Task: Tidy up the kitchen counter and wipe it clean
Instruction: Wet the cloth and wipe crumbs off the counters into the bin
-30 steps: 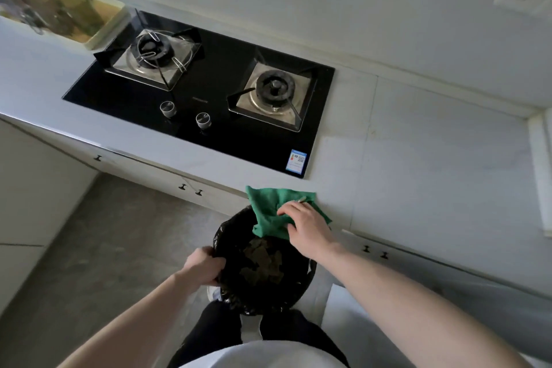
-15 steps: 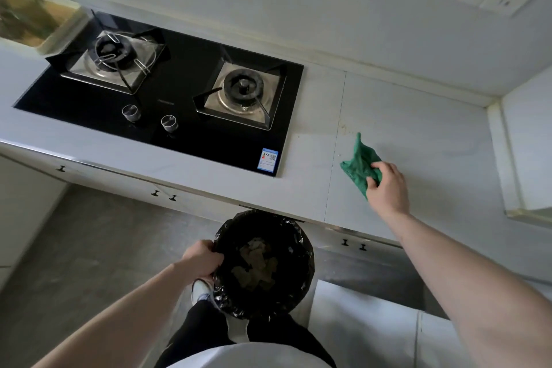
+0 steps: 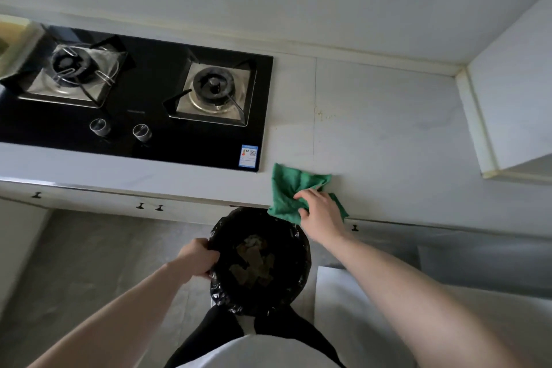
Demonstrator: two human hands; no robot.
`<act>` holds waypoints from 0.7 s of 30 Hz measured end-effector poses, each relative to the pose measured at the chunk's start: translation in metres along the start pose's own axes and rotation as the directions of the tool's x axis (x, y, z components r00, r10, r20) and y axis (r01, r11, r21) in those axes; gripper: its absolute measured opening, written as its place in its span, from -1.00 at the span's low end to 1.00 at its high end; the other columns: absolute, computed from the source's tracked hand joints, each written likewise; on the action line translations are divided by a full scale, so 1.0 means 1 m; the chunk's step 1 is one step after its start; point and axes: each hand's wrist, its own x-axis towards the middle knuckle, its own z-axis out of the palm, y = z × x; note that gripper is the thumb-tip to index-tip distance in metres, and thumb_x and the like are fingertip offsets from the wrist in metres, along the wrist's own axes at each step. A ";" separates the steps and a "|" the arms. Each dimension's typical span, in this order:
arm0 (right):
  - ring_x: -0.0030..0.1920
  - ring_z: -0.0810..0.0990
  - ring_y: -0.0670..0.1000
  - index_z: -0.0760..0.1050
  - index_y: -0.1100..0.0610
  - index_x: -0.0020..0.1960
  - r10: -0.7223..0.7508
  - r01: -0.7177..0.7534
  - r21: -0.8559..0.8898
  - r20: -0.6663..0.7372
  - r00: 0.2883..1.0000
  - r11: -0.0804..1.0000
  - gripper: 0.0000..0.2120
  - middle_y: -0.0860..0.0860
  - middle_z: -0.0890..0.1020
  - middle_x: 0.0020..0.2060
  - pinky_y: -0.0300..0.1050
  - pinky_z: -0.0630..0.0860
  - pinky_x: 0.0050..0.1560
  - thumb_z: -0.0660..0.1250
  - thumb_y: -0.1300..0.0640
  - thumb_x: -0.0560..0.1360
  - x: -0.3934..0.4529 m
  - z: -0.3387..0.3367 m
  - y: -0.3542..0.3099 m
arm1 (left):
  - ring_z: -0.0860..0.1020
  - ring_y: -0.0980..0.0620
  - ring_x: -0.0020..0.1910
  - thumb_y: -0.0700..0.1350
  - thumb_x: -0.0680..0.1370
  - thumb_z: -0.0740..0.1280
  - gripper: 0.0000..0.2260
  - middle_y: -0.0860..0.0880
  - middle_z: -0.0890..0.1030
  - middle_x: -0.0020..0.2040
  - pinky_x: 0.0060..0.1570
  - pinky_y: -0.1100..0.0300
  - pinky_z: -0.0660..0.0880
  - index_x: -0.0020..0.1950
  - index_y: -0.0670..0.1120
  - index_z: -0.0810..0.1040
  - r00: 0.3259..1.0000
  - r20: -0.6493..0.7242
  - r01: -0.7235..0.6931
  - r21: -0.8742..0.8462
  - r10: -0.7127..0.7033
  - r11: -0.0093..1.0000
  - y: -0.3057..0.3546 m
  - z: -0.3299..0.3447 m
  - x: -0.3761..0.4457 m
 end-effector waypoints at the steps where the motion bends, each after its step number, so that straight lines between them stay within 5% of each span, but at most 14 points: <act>1: 0.13 0.53 0.04 0.52 -0.06 0.22 -0.010 0.008 0.049 0.039 0.999 0.999 -0.73 -0.17 0.58 0.20 0.01 0.51 0.12 0.36 0.14 0.54 -0.006 0.000 -0.003 | 0.71 -0.07 -0.39 -0.28 0.50 0.30 -0.86 -0.16 0.69 -0.18 -0.38 0.10 0.67 -0.02 -0.16 0.62 1.000 -0.003 -0.007 0.006 0.007 1.000 0.001 -0.002 0.001; 13: 0.13 0.57 -0.03 0.56 0.07 0.17 0.190 -0.066 0.332 -0.354 0.916 0.941 -0.77 -0.15 0.60 0.07 -0.12 0.52 0.18 0.40 0.23 0.53 -0.089 0.025 -0.037 | 0.69 -0.10 -0.31 -0.28 0.52 0.30 -0.88 -0.15 0.67 -0.18 -0.28 0.07 0.70 -0.05 -0.10 0.59 0.993 0.093 -0.071 0.020 0.069 0.997 -0.017 0.005 0.031; 21: 0.12 0.52 -0.09 0.50 -0.03 0.22 0.414 -0.363 0.312 -0.115 0.903 0.878 -0.76 -0.20 0.55 0.11 -0.08 0.57 0.07 0.34 0.13 0.56 -0.123 0.140 -0.010 | 0.73 -0.12 -0.26 -0.18 0.41 0.29 -0.84 -0.14 0.72 -0.18 -0.17 -0.02 0.71 -0.07 0.00 0.60 0.994 0.109 -0.017 0.119 0.004 0.993 -0.078 0.055 0.117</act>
